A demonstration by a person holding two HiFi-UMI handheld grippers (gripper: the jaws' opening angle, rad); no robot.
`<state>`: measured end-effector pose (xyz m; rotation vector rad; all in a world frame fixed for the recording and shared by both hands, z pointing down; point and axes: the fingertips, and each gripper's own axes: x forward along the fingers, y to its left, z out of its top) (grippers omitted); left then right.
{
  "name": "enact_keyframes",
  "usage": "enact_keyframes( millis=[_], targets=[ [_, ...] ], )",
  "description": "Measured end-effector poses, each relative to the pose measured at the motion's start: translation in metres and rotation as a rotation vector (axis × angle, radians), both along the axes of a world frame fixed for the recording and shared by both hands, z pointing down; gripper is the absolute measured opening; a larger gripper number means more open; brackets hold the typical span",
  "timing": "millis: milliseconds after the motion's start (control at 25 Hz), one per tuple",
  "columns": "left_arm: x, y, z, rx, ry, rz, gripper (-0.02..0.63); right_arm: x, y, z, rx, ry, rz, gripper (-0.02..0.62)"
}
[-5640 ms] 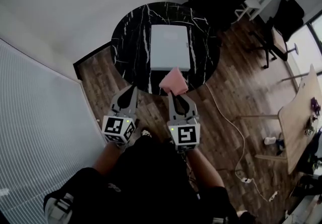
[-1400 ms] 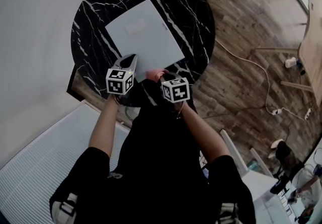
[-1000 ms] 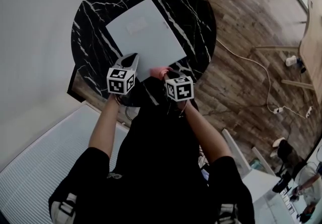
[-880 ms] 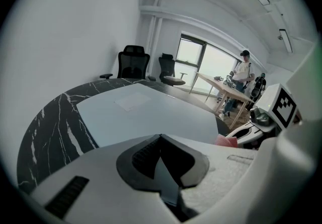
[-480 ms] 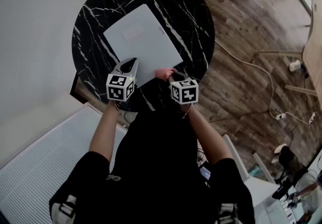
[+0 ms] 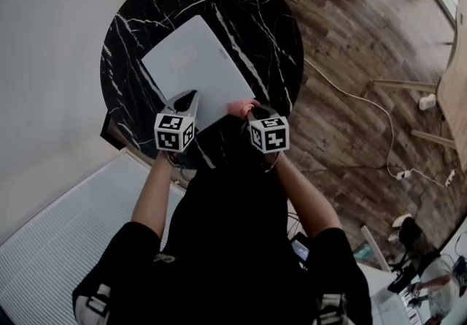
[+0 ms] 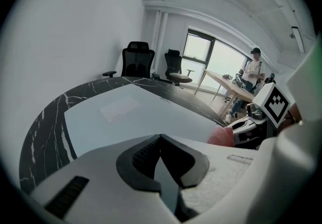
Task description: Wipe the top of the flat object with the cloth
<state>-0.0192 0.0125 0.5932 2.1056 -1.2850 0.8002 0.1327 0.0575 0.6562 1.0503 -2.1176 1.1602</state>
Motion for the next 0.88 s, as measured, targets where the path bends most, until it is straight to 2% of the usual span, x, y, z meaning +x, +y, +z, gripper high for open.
enact_keyframes(
  millis=[240, 560, 720, 880],
  targets=[
    [0.011, -0.006, 0.006, -0.023, -0.011, -0.015, -0.002, 0.022, -0.014, -0.003, 0.031, 0.038, -0.007, 0.008],
    [0.013, -0.009, 0.013, -0.047, -0.029, -0.060, -0.001, 0.028, -0.029, -0.008, 0.043, 0.048, -0.179, 0.008],
    [0.014, -0.011, 0.014, -0.047, -0.039, -0.070, -0.002, 0.032, -0.036, -0.009, 0.035, 0.036, -0.210, 0.008],
    [0.011, -0.014, 0.009, -0.040, -0.038, -0.084, -0.002, 0.035, -0.047, -0.017, 0.068, 0.039, -0.239, 0.008]
  ],
)
